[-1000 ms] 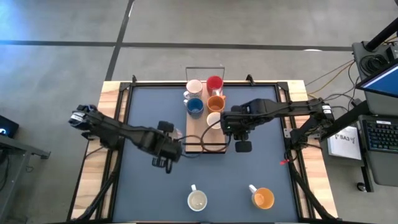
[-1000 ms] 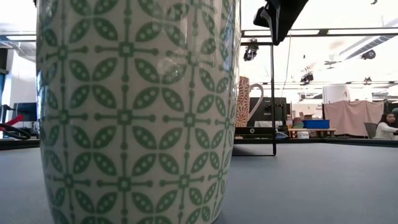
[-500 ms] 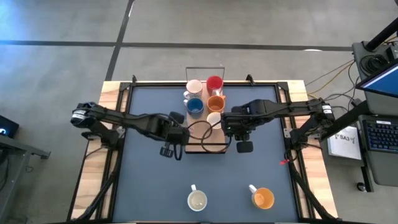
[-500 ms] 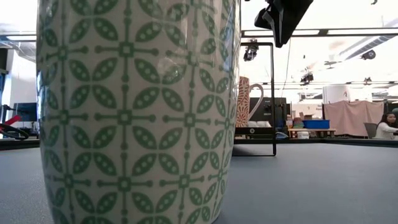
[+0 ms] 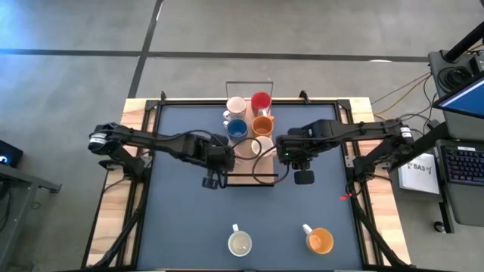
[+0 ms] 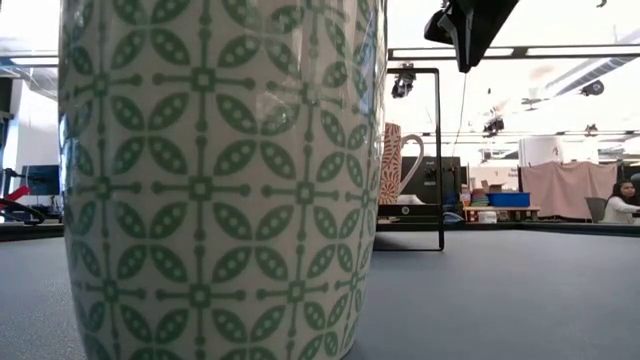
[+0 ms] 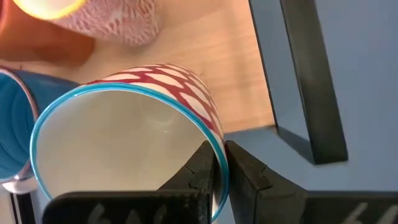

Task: Place coffee mugs
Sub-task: Put the red patterned mug on the shelf

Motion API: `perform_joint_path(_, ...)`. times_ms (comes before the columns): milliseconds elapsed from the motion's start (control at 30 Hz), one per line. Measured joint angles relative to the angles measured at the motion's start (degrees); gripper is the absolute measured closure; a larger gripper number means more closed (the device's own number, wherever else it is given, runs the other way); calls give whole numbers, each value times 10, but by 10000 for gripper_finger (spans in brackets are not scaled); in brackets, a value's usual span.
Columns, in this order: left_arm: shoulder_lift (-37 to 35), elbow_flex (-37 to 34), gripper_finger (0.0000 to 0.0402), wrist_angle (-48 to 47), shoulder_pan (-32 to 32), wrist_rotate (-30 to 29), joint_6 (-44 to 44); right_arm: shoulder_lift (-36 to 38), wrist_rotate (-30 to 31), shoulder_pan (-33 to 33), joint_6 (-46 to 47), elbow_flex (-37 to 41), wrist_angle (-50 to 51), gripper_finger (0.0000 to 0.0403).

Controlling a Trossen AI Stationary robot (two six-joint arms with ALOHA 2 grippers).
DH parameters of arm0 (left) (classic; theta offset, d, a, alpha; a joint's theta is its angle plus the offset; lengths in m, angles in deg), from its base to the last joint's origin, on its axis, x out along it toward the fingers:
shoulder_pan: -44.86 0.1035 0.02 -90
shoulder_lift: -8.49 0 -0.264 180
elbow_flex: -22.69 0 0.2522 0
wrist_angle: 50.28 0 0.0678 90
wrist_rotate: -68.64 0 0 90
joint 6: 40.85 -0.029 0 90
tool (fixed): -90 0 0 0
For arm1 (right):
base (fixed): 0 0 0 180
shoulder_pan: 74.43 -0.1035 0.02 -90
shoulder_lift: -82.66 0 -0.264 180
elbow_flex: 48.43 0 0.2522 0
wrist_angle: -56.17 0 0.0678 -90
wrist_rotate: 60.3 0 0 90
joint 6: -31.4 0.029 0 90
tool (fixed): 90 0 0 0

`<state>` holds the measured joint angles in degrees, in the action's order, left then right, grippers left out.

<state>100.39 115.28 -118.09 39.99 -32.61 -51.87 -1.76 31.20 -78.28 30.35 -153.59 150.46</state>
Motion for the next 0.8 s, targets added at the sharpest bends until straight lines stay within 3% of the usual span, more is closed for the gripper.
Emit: perform_joint_path(800,40,2,392,22,48,1,28,48,0,0,-12,52,-31,330)
